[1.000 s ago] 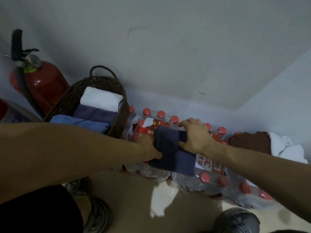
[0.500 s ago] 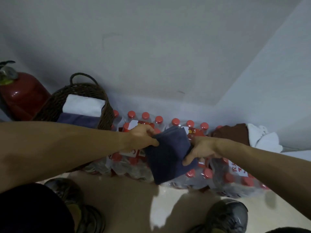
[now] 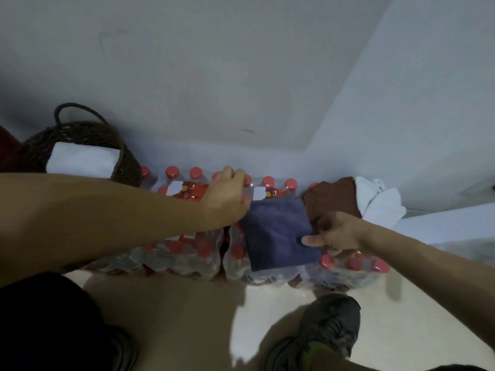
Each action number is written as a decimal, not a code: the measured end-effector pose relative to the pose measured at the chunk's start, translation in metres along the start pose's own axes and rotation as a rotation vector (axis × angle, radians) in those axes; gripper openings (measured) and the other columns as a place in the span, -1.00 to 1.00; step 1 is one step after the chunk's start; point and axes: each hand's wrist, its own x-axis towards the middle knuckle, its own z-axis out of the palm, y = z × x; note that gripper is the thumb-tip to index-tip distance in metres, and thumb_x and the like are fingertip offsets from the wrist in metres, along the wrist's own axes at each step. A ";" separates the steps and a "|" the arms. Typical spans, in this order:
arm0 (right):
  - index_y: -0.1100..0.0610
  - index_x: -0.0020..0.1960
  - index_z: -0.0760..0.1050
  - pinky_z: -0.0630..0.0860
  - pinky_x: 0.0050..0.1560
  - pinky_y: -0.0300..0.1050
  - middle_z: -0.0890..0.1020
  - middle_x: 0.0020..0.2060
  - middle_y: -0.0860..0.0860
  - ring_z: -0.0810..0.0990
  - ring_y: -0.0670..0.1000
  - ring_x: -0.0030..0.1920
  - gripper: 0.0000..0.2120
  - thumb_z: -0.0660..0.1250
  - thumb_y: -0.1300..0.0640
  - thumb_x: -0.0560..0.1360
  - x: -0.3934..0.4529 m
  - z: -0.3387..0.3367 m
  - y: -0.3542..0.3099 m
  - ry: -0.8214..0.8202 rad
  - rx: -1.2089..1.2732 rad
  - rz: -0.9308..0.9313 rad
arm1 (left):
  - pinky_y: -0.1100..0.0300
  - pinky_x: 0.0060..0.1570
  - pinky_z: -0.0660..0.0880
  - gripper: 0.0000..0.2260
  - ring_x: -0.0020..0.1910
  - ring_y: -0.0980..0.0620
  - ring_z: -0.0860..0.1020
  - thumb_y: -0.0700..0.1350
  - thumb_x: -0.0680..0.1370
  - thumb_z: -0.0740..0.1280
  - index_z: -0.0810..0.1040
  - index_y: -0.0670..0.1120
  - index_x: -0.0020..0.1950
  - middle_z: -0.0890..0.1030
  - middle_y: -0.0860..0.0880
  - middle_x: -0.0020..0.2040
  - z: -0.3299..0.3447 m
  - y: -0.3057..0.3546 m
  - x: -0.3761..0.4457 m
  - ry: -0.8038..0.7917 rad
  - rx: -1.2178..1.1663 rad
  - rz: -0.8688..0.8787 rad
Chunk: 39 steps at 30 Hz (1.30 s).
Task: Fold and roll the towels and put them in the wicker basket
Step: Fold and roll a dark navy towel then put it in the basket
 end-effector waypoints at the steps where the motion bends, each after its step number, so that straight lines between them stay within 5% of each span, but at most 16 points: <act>1: 0.12 -0.23 0.57 0.57 -0.25 -0.07 0.61 -0.34 0.06 0.58 0.06 -0.33 -0.61 0.57 -0.19 0.29 0.003 0.000 0.001 0.118 -0.129 -0.082 | -0.02 0.14 0.43 -0.71 0.11 -0.09 0.43 -0.14 0.48 0.34 0.45 -0.08 0.19 0.42 -0.08 0.14 0.002 0.004 -0.004 0.055 -0.012 0.157; 4: 0.00 -0.19 0.53 0.45 -0.24 -0.16 0.59 -0.28 -0.09 0.57 -0.03 -0.26 -0.66 0.60 -0.14 0.24 0.004 0.007 0.002 0.402 -0.215 -0.387 | 0.03 0.03 0.46 -0.83 -0.01 0.01 0.43 -0.14 0.43 0.38 0.51 -0.06 0.01 0.47 -0.02 0.01 0.015 0.016 -0.020 0.013 -0.097 0.493; 7: 0.00 0.04 0.57 0.43 0.02 -0.14 0.55 -0.01 -0.06 0.50 -0.03 0.00 -0.51 0.64 -0.10 0.20 0.005 0.024 0.010 0.265 -0.297 -0.659 | 0.01 0.01 0.45 -0.71 -0.05 0.04 0.40 0.07 0.46 0.41 0.50 -0.07 0.04 0.49 -0.02 0.02 0.038 0.018 -0.037 -0.208 -0.069 0.556; 11: -0.03 0.28 0.44 0.35 0.16 -0.16 0.39 0.15 -0.06 0.31 -0.01 0.13 -0.21 0.60 -0.26 0.15 0.012 0.042 0.025 0.202 -0.532 -0.687 | 0.13 0.03 0.37 -0.45 -0.06 0.09 0.27 0.39 0.43 0.26 0.40 0.00 0.19 0.43 0.04 0.11 0.054 0.012 -0.048 -0.206 0.349 0.669; 14: -0.01 0.33 0.38 0.40 0.16 -0.05 0.36 0.18 -0.01 0.33 0.04 0.13 -0.11 0.58 -0.30 0.11 0.014 0.045 0.028 0.271 -0.654 -0.721 | 0.08 0.02 0.35 -0.45 0.03 -0.01 0.36 0.30 0.44 0.30 0.38 -0.05 0.26 0.42 -0.02 0.16 0.060 0.015 -0.053 -0.185 0.399 0.689; 18: -0.02 0.30 0.39 0.42 0.07 -0.05 0.37 0.14 -0.02 0.32 0.02 0.08 -0.12 0.56 -0.34 0.11 0.016 0.046 0.025 0.292 -0.669 -0.715 | 0.11 -0.11 0.46 -0.77 -0.15 0.05 0.47 -0.01 0.51 0.38 0.54 -0.12 0.08 0.55 -0.01 -0.06 0.037 0.024 -0.029 -0.386 0.075 0.591; 22: 0.04 0.15 0.50 0.41 0.03 -0.07 0.50 0.03 0.00 0.44 0.03 0.00 -0.37 0.60 -0.17 0.18 0.016 0.036 0.015 0.254 -0.482 -0.693 | 0.33 -0.38 0.33 -0.95 -0.36 0.19 0.46 -0.06 0.48 0.38 0.52 0.04 -0.13 0.51 0.10 -0.30 0.014 0.017 -0.009 -0.456 -0.012 0.391; 25: 0.08 -0.06 0.59 0.55 -0.07 -0.04 0.65 -0.16 0.00 0.60 0.02 -0.16 -0.73 0.56 0.12 0.28 0.018 0.026 0.008 0.197 -0.205 -0.583 | 0.28 -0.35 0.40 -0.87 -0.31 0.13 0.52 -0.06 0.54 0.32 0.49 0.07 -0.21 0.55 0.07 -0.27 0.008 0.009 -0.003 -0.561 -0.072 0.217; 27: 0.08 -0.21 0.61 0.59 -0.08 0.04 0.68 -0.26 0.03 0.63 0.02 -0.22 -0.89 0.52 0.22 0.36 0.020 0.023 0.007 0.013 0.090 -0.443 | 0.25 -0.31 0.49 -0.88 -0.27 0.08 0.58 -0.06 0.56 0.32 0.55 0.01 -0.18 0.62 0.02 -0.24 0.010 0.000 -0.004 -0.602 -0.192 0.069; 31: 0.11 -0.18 0.62 0.54 -0.03 0.10 0.65 -0.21 0.16 0.58 0.13 -0.18 -0.93 0.47 0.18 0.47 0.026 0.028 0.010 -0.074 0.397 -0.279 | 0.27 -0.35 0.53 -0.85 -0.32 0.10 0.61 -0.07 0.55 0.34 0.60 -0.14 -0.10 0.67 -0.08 -0.18 0.015 -0.011 -0.009 -0.548 -0.323 -0.117; 33: 0.16 -0.11 0.60 0.47 -0.19 0.02 0.57 -0.23 0.21 0.49 0.12 -0.27 -0.89 0.41 0.12 0.53 0.028 0.032 0.008 -0.048 0.477 -0.261 | 0.22 -0.30 0.49 -0.80 -0.29 0.04 0.55 -0.07 0.57 0.29 0.58 -0.21 -0.03 0.65 -0.18 -0.12 0.012 -0.010 -0.007 -0.487 -0.247 -0.113; 36: 0.22 0.02 0.52 0.45 -0.46 -0.20 0.58 -0.36 0.08 0.52 -0.06 -0.49 -0.79 0.29 0.05 0.61 0.030 0.034 -0.001 0.033 0.320 -0.288 | 0.24 -0.28 0.46 -0.79 -0.23 0.02 0.52 -0.07 0.63 0.21 0.56 -0.17 0.03 0.61 -0.15 -0.10 0.007 -0.003 -0.004 -0.516 -0.101 -0.104; 39: 0.19 0.13 0.45 0.56 -0.20 -0.11 0.64 -0.11 0.12 0.65 0.06 -0.18 -0.73 0.20 -0.02 0.64 0.035 0.039 -0.012 0.157 0.065 -0.290 | 0.24 -0.24 0.43 -0.80 -0.15 0.01 0.50 -0.07 0.64 0.19 0.51 -0.15 0.14 0.53 -0.09 -0.07 0.010 0.006 0.000 -0.499 0.038 -0.160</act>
